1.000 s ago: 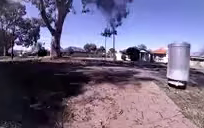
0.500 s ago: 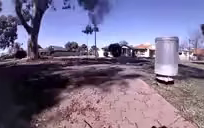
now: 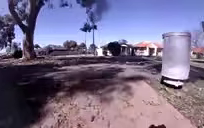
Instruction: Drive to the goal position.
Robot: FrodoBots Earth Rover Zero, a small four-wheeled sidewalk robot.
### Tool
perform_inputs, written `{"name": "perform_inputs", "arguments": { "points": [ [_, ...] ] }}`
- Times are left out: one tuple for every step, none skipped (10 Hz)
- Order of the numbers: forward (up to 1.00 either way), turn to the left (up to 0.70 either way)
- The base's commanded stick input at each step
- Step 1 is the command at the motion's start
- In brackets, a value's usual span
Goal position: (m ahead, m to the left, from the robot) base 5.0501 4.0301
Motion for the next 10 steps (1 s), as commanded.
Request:
{"name": "perform_inputs", "arguments": {
  "points": [
    [0.7, 0.0],
    [0.7, 0.0],
    [0.7, 0.0],
    [0.7, 0.0],
    [0.7, 0.0],
    [0.7, 0.0],
    [0.7, 0.0],
    [0.7, 0.0],
    [0.7, 0.0],
    [0.7, 0.0]
  ]
}}
